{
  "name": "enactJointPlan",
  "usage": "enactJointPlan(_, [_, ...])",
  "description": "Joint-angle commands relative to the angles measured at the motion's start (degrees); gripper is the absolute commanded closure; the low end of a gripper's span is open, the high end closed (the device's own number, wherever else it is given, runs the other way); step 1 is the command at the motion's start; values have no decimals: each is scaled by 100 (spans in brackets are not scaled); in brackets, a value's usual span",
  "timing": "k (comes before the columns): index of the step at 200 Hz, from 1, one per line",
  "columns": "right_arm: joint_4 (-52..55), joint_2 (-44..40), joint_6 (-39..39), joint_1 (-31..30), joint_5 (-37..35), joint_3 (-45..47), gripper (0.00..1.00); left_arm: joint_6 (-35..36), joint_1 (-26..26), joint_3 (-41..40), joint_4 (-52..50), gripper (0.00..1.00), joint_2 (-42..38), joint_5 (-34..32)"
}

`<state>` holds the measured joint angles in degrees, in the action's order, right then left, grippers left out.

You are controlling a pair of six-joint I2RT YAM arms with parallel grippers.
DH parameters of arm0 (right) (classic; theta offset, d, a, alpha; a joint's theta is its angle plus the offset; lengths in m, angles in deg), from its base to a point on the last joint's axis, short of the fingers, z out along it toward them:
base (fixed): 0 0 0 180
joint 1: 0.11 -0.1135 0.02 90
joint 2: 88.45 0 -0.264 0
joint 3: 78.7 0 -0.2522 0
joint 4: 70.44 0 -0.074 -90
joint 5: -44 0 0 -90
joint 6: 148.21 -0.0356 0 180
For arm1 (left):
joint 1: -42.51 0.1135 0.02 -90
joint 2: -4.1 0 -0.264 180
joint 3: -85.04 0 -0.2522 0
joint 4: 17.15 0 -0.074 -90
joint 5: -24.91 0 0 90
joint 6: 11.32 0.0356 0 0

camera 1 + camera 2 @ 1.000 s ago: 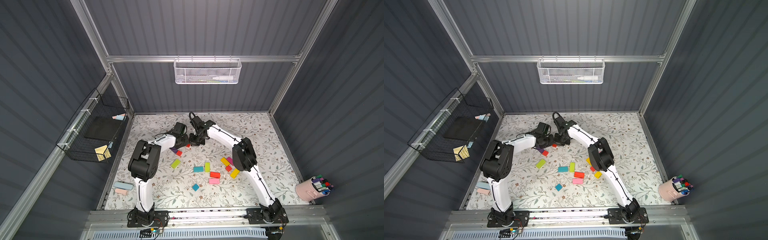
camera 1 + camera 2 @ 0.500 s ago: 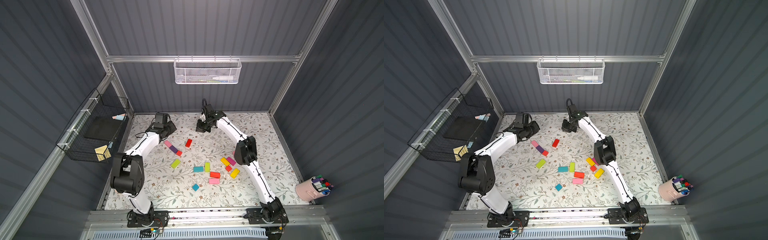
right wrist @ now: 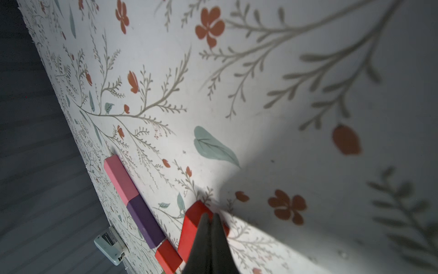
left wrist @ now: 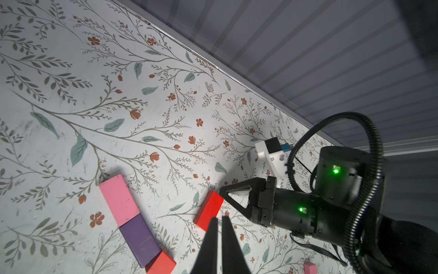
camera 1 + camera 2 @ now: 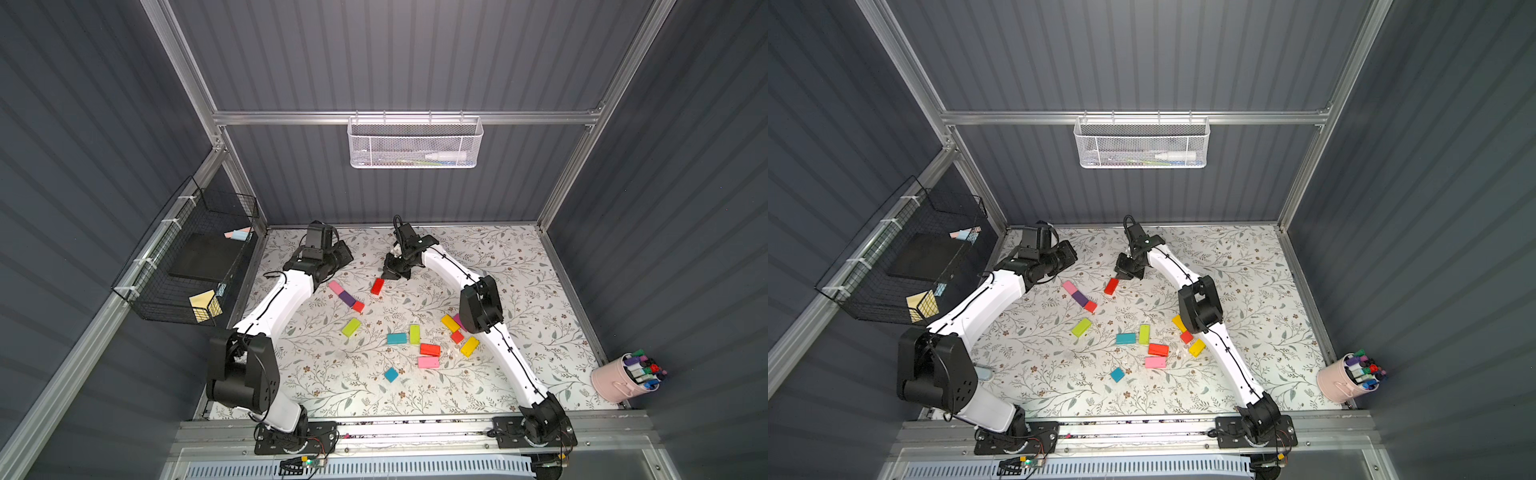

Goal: Assemble the letter v with building blocks
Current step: Assemble the building block at the center of the board.

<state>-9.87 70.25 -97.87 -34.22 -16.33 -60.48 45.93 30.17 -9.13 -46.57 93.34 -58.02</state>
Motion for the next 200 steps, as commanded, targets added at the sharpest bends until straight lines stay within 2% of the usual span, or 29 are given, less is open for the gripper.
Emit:
enactJointPlan(1, [-71,91,-226,-10,-54,-109,100,160,3,-120,-236,91,-243,-91])
enactJointPlan(73, [-190,116,-289,-237,-8,101,100,196,3,-289,-209,91,-199,-107])
enactJointPlan(135, [-559,-440,-473,-299,-154,1306,100,208,4,-438,-174,91,-238,-109])
enactJointPlan(200, [-298,-585,-411,-370,-30,1581,100,252,5,-485,-95,91,-196,-101])
